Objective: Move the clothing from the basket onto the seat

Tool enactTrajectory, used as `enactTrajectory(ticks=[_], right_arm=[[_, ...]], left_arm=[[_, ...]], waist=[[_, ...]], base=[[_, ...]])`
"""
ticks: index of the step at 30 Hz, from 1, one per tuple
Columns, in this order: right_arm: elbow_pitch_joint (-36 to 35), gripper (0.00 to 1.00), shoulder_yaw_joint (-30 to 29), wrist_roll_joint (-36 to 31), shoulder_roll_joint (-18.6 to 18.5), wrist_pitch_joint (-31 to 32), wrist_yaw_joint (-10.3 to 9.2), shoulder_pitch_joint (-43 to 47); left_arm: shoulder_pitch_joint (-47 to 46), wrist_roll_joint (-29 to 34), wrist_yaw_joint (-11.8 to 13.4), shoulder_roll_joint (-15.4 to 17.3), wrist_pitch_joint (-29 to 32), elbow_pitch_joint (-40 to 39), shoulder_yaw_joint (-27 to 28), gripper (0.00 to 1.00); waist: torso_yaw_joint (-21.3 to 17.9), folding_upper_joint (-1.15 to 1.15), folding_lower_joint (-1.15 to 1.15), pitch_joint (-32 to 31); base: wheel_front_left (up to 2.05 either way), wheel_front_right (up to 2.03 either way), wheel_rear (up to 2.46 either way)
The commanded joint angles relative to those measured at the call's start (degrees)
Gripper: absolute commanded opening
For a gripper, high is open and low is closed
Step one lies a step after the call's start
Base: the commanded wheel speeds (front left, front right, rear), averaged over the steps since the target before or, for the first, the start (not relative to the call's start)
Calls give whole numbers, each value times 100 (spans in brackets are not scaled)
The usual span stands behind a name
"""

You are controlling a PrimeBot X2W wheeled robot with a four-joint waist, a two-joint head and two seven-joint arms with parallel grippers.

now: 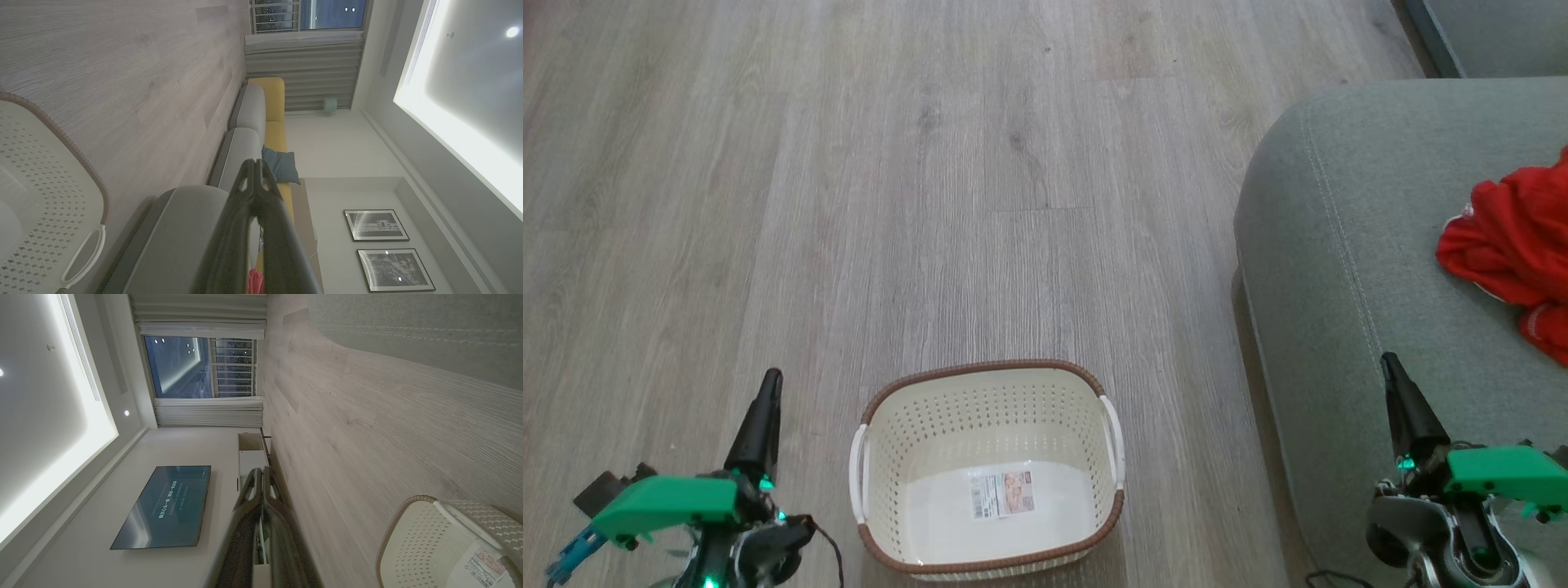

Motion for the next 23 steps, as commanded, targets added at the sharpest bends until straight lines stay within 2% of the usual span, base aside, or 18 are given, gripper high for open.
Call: enactTrajectory(ticks=[1,23], right_arm=[[-219,0,94,21,-36,33,0,-313],[-216,0,60,-8,-12,60,0,-316]], left_arm=[[-273,-38,-54,44,43,-186,219,0],[-273,-38,-54,44,43,-187,218,0]], waist=[[0,0,0,0],[0,0,0,0]], base=[[0,0,0],[0,0,0]])
